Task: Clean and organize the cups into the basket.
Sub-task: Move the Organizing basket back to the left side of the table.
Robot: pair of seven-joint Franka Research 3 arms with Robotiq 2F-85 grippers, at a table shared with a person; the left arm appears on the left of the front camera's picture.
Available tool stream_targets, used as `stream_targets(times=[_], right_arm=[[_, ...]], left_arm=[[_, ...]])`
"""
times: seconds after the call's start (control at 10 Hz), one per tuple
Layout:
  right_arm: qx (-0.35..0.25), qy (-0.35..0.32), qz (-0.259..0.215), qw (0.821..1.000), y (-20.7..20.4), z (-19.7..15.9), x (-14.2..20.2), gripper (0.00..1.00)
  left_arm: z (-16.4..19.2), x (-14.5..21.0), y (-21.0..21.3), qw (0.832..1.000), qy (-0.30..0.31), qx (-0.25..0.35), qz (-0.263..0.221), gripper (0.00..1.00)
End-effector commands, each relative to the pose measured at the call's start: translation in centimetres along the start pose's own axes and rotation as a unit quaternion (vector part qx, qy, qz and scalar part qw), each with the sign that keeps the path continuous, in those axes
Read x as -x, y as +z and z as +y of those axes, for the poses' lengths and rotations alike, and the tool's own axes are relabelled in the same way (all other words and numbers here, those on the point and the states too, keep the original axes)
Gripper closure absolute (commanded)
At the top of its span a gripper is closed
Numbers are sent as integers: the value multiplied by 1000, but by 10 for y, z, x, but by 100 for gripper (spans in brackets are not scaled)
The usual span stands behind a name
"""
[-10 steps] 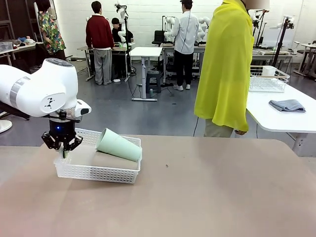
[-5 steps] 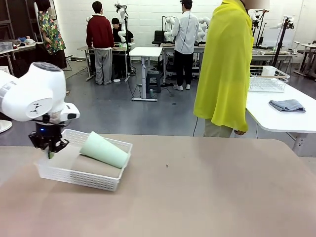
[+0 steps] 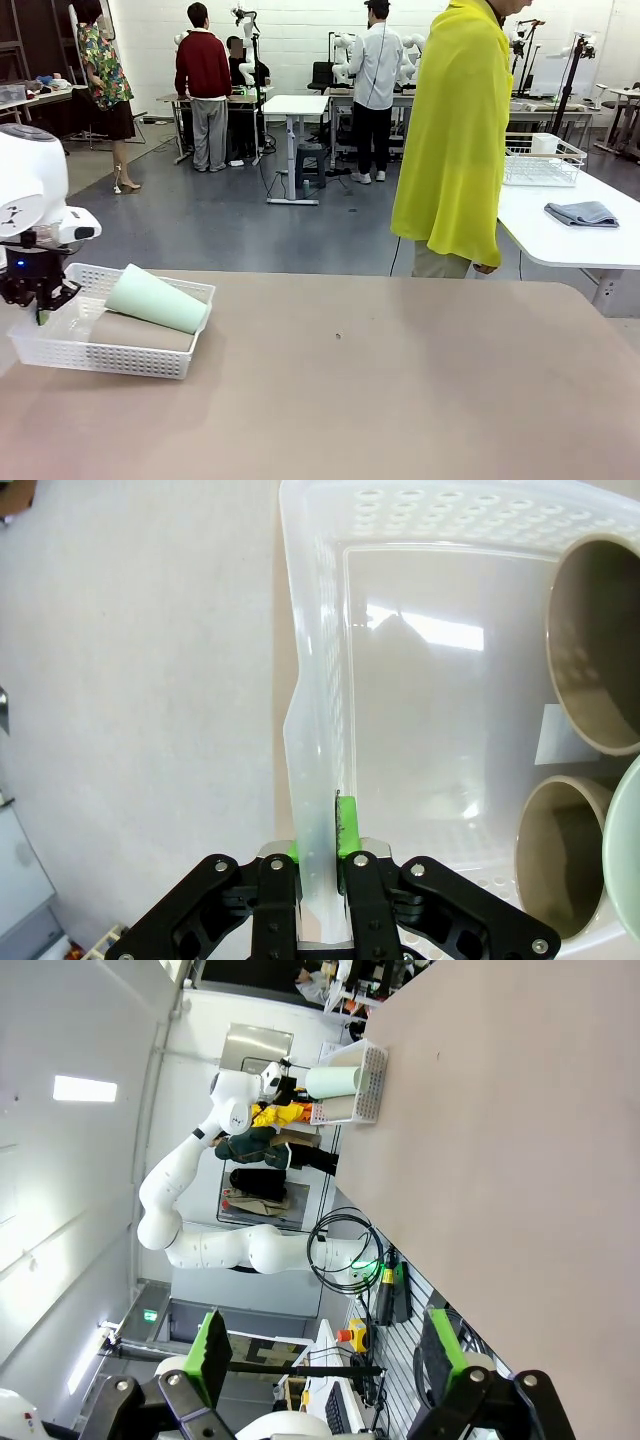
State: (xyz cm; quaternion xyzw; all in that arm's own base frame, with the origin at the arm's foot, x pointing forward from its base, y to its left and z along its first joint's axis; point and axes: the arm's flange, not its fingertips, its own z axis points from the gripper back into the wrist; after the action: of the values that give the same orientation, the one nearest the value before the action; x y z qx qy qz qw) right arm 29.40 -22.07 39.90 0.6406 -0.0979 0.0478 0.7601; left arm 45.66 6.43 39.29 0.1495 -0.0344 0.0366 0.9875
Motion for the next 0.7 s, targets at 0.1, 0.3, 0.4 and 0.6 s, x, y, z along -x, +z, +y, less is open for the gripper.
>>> stream_targets(times=[0.1, 0.3, 0.4, 0.6], right_arm=[[1, 9, -6, 1000, 0, -1, -2, 0], [1, 9, -6, 1000, 0, -1, -2, 0], [1, 9, -6, 1000, 0, -1, -2, 0], [1, 9, -6, 1000, 0, -1, -2, 0]], left_arm=[[18, 5, -11, 1000, 17, -9, -10, 94], [14, 5, -9, 1000, 0, -6, -26, 91], [11, 5, -9, 999, -6, -2, -31, 36], [4, 0, -16, 1000, -17, -1, -24, 0]])
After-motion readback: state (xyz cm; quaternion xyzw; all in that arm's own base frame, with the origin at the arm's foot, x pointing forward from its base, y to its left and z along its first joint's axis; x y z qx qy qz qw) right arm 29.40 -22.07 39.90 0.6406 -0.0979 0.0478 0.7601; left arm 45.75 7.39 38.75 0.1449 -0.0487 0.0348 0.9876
